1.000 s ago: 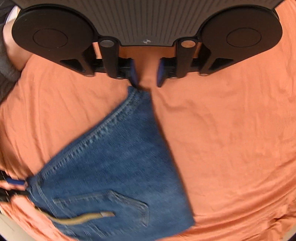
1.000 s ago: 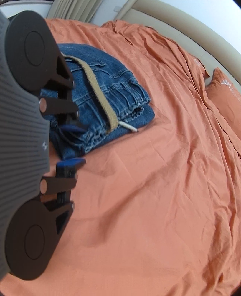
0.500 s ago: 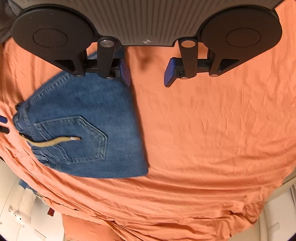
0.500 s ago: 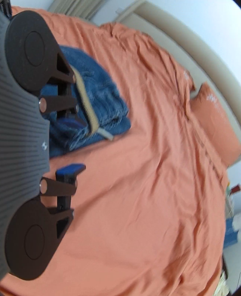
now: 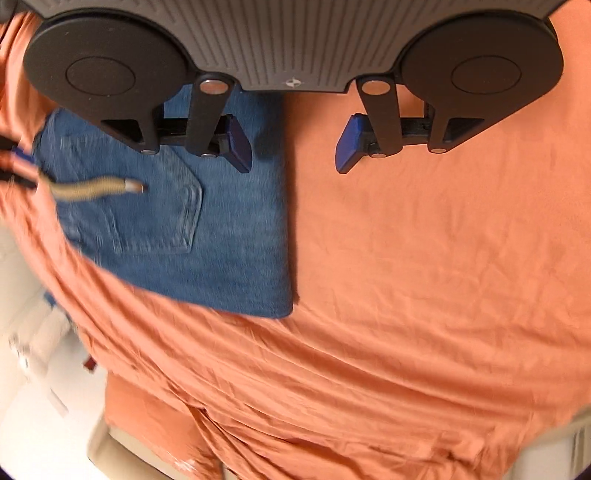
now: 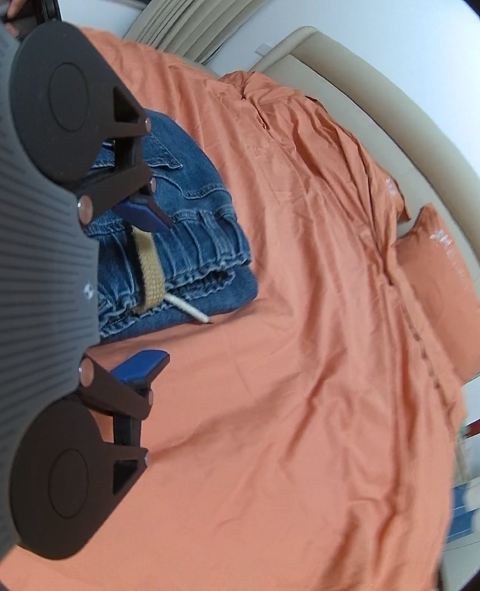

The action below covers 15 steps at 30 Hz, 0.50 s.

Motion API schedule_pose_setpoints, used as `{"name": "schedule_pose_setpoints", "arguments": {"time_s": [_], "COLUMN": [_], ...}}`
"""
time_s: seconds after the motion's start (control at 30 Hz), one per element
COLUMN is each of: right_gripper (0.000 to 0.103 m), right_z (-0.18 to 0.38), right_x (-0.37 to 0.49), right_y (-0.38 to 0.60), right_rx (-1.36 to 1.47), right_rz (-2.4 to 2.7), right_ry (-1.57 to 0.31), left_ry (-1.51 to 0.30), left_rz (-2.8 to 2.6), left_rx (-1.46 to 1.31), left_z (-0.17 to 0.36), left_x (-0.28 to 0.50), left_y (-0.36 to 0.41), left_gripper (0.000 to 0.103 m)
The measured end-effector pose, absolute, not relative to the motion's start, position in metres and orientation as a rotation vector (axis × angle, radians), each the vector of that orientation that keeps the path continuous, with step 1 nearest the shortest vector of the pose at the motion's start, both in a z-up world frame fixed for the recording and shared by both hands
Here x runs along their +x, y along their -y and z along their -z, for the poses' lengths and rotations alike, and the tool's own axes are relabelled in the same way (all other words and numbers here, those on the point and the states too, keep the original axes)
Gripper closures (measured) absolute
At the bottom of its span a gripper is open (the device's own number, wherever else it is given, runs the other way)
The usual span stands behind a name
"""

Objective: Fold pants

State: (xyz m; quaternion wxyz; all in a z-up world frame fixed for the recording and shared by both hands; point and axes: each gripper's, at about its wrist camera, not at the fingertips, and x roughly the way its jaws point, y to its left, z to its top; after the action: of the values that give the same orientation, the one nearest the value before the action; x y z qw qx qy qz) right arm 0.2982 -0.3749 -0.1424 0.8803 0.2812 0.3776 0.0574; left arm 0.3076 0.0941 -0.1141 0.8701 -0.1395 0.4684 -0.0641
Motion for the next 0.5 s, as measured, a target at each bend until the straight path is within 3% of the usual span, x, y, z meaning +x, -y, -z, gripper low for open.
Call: {"name": "schedule_pose_setpoints", "arguments": {"time_s": [0.27,0.5], "right_gripper": [0.033,0.034], "right_z": [0.168,0.201], "right_x": [0.331,0.359], "right_y": [0.389,0.402], "right_rx": [0.716,0.864], "right_rz": [-0.21,-0.352], "right_ry": [-0.876,-0.957], "left_ry": [-1.033,-1.092], "left_rz": [0.191,0.284], "left_rx": [-0.445,-0.648], "left_z": [0.137,0.162], "left_x": [0.335,0.356], "left_y": [-0.105,-0.124], "left_gripper": [0.048,0.041]}}
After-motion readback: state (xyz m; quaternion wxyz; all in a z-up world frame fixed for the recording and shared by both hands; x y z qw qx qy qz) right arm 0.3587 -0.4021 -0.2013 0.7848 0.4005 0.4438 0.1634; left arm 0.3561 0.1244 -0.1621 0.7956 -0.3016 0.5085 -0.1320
